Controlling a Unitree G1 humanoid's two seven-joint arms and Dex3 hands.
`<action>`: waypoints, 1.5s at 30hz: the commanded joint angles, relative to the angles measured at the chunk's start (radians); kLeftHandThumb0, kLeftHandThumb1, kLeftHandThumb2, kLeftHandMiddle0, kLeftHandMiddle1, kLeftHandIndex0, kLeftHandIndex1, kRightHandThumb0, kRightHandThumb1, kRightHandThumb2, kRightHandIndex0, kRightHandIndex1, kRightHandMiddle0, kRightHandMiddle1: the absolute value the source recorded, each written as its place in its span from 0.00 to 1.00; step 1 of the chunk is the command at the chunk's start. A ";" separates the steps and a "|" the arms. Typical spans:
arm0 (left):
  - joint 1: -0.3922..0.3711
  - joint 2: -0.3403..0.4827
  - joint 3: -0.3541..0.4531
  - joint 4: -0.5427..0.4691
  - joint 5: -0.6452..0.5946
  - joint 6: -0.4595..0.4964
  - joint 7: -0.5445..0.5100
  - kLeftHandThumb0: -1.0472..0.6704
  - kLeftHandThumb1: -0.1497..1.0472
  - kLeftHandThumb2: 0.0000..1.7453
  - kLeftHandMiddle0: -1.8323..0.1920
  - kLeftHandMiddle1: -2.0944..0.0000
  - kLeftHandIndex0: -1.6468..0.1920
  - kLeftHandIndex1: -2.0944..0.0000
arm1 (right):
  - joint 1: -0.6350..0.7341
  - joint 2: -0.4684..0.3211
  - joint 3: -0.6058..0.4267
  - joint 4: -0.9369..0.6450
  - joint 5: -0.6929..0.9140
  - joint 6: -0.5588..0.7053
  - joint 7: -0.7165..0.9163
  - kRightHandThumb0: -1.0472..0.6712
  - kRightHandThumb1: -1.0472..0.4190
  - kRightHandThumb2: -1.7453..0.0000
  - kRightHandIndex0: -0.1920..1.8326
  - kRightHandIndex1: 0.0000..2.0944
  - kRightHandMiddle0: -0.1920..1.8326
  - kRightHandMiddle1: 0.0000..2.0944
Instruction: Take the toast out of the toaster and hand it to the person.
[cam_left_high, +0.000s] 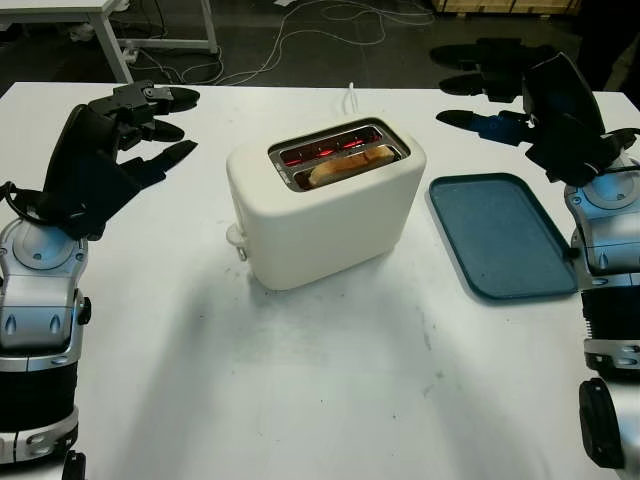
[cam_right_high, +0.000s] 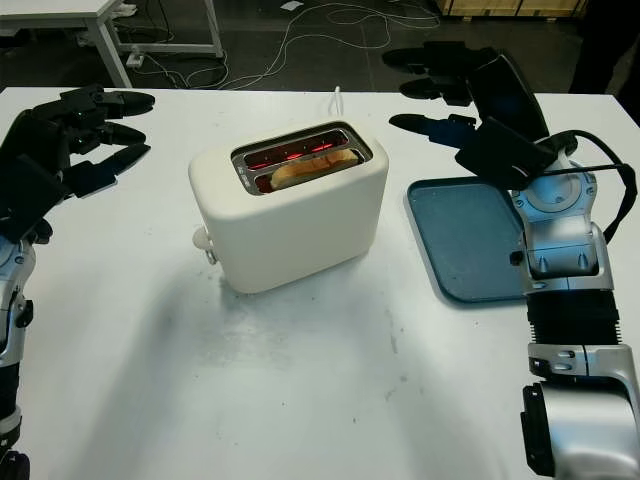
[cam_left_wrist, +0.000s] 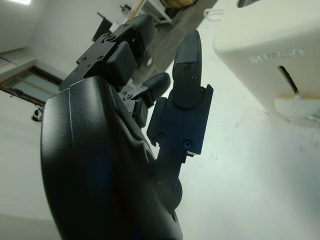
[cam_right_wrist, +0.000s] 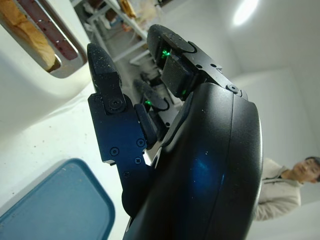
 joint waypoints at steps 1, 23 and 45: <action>0.000 0.001 -0.008 -0.014 0.010 0.013 0.003 0.39 0.89 0.16 0.74 0.52 0.60 0.83 | 0.010 0.011 0.004 -0.008 0.015 0.017 0.009 0.41 0.16 1.00 0.47 0.08 0.46 0.00; 0.021 -0.003 0.013 -0.063 0.008 0.022 0.004 0.39 0.89 0.15 0.76 0.51 0.63 0.79 | 0.011 0.016 0.022 0.037 0.005 -0.036 0.011 0.40 0.16 1.00 0.47 0.07 0.46 0.00; 0.028 0.006 0.011 -0.057 0.010 -0.037 -0.011 0.46 0.84 0.05 0.74 0.52 0.65 0.76 | 0.012 0.017 0.026 0.041 -0.007 -0.058 0.008 0.39 0.18 1.00 0.48 0.08 0.47 0.01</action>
